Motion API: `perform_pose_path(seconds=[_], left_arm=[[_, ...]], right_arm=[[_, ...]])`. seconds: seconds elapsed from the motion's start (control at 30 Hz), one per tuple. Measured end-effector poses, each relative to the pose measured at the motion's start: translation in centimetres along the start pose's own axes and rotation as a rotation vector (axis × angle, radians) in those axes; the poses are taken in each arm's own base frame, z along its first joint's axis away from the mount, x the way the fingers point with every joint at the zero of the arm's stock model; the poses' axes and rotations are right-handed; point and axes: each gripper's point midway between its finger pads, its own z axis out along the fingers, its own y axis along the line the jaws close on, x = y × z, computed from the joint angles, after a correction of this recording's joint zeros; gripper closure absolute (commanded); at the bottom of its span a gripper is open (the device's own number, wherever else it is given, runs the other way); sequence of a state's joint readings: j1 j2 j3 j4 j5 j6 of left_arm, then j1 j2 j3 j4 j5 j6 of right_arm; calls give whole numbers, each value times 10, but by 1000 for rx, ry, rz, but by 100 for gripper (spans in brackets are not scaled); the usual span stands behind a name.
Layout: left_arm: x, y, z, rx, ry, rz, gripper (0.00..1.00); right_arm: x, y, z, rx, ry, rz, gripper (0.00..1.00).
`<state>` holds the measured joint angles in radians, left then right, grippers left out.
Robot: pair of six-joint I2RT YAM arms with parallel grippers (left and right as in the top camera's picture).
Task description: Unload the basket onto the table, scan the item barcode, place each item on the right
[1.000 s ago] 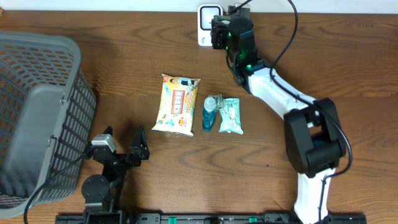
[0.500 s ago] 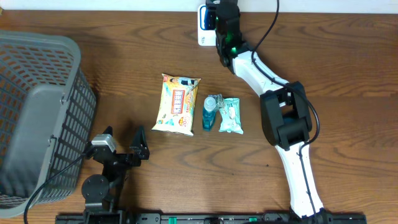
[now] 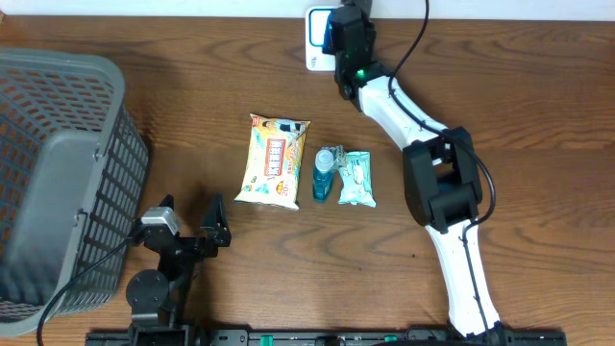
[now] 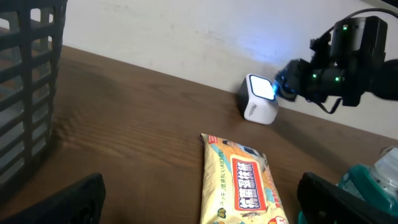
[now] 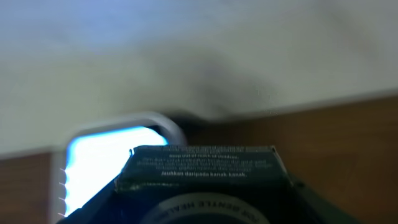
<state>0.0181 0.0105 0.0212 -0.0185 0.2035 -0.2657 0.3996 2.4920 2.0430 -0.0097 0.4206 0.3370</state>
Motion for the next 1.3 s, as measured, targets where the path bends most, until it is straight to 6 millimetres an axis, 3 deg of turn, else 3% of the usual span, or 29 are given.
perform_pose_path(seconds=[0.1,0.2,0.3,0.4,0.53,0.67,0.87,1.0,1.03,1.2,1.3], left_arm=[[0,0,0,0,0,0,2],[0,0,0,0,0,0,2],[0,0,0,0,-1,0,2],[0,0,0,0,0,0,2],[0,0,0,0,0,0,2],[0,0,0,0,0,0,2],[0,0,0,0,0,0,2],[0,0,0,0,-1,0,2],[0,0,0,0,0,0,2],[0,0,0,0,0,0,2],[0,0,0,0,0,0,2]], right_arm=[[4,-40,-12,149,90,-54,56],[-15,-95,-35,301,162,-89,55],[-41,-169,-66,451,246,-93,55],[-51,-246,-94,596,337,-65,60],[-27,-348,-121,761,508,4,61],[9,-430,-138,867,627,105,61],[67,-519,-162,989,735,236,57],[88,-567,-187,1059,773,321,53],[91,-579,-196,1078,776,344,48],[102,-616,-231,1144,810,409,1],[99,-620,-237,1136,811,423,1]])
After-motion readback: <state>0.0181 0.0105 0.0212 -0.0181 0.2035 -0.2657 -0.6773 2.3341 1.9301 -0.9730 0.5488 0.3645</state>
